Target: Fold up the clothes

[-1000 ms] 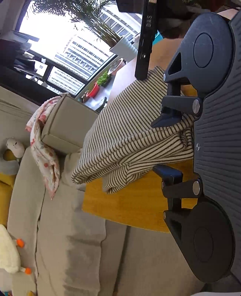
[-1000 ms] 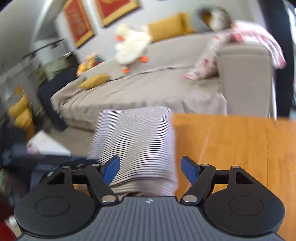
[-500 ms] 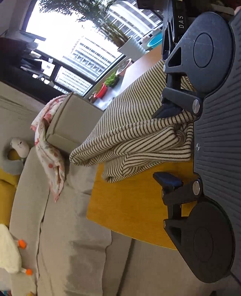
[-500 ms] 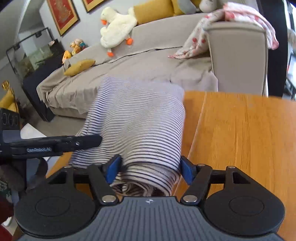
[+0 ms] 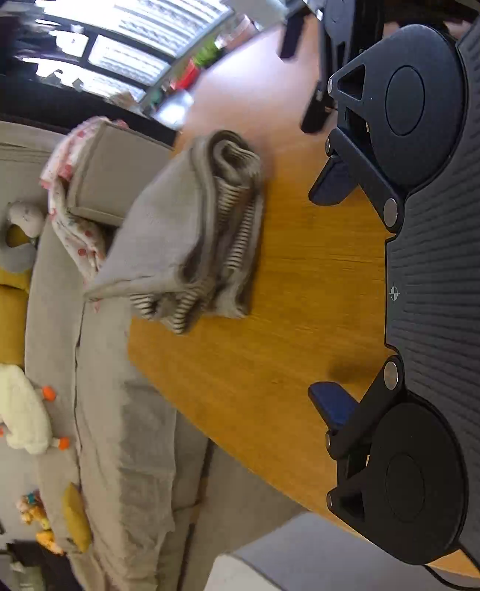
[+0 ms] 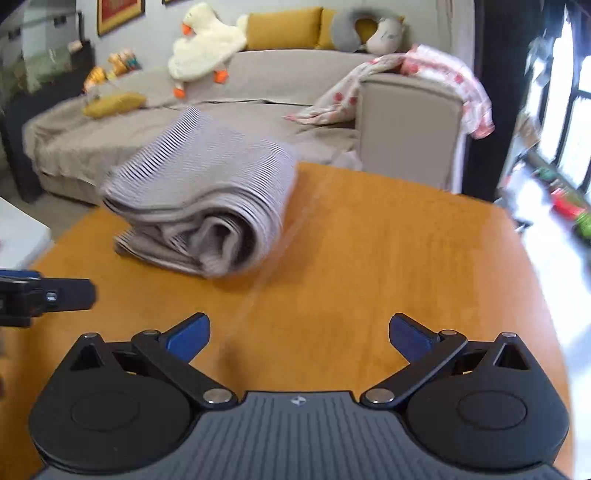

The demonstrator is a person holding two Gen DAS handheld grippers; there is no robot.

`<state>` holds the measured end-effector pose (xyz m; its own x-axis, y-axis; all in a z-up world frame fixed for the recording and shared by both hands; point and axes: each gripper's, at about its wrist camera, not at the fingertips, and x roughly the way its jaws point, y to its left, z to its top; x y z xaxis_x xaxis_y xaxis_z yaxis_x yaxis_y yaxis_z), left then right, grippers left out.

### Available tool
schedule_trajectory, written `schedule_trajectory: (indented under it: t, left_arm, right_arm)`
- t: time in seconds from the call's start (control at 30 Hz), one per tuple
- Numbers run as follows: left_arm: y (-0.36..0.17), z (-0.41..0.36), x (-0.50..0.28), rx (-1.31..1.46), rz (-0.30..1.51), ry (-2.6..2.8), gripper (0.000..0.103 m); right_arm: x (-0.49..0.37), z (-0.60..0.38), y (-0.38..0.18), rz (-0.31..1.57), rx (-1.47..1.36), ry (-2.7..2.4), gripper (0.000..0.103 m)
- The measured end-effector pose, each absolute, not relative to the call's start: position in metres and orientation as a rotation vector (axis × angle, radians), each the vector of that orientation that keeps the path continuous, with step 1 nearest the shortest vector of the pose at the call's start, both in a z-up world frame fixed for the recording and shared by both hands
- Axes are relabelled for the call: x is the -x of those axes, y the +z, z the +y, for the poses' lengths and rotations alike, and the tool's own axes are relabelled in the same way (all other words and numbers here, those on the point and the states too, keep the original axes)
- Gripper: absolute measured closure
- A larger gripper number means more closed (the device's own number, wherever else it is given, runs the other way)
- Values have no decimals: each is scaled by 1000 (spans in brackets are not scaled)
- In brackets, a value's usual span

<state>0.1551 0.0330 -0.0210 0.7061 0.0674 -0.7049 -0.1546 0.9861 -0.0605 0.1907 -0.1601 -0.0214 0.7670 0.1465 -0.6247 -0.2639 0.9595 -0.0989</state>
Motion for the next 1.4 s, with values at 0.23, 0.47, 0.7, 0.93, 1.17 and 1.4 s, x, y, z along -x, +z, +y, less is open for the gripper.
schedule_trajectory:
  t: [0.23,0.47,0.7,0.93,1.17,1.4]
  left_arm:
    - [-30,22,-152,83,691,273,0]
    - [-29,17,-154,90,691,288,0]
    - [-30,19,-155,90,691,287,0]
    - [-30,20,-155,89,692,278,0]
    - [-30,20,-154,89,691,275,0]
    - [-30,20,-154,89,692,275,0]
  right_arm:
    - [-205,-178,-31,690,98,290,0]
    - [-208,-180,-31,691,94,287,0]
    - [-208,-180,-32,690,94,287,0]
    - [-209,-180,-32,690,94,287,0]
    - [-210,-179,-32,690,93,287,0]
    - [-209,-179,-32,690,93,287,0]
